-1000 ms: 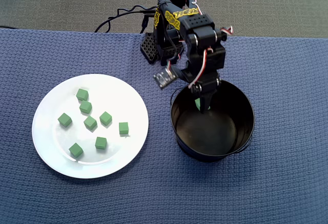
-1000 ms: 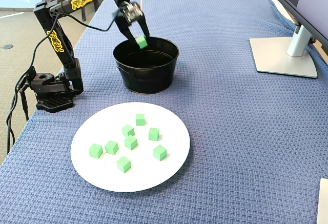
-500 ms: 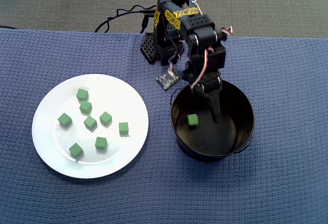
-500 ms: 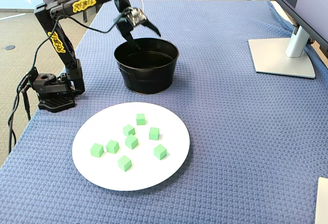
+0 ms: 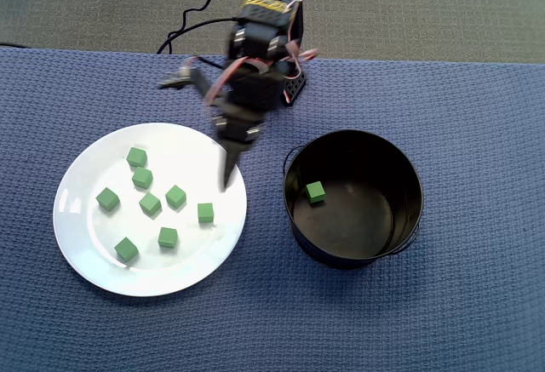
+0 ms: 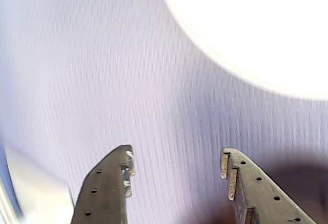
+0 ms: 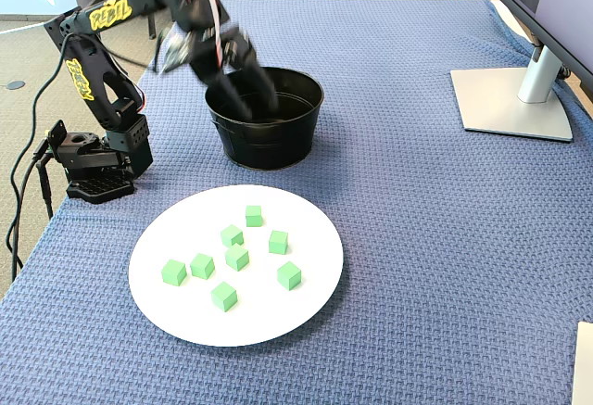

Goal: Pick up the green cubes from the white plate and place them in the black recipient

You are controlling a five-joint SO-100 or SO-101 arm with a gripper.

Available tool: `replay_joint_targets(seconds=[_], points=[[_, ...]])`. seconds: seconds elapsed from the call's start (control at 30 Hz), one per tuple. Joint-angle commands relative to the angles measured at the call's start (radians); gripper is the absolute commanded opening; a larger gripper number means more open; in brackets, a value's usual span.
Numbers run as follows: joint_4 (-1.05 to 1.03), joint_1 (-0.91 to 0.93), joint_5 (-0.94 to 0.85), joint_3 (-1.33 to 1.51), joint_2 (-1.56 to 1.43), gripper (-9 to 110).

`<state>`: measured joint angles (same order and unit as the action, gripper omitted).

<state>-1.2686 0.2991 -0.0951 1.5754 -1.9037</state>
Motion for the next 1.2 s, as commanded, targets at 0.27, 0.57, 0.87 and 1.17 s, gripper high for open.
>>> replay_joint_targets(seconds=[0.27,0.57,0.87,1.17], points=[[0.098,0.15,-0.008,-0.101,0.408,16],[-0.026,-0.008,-0.048,-0.1,0.457,21],[-0.074,0.038,-0.132,-0.048,0.426,27],[-0.083,0.072,-0.344,-0.135,0.558,26]])
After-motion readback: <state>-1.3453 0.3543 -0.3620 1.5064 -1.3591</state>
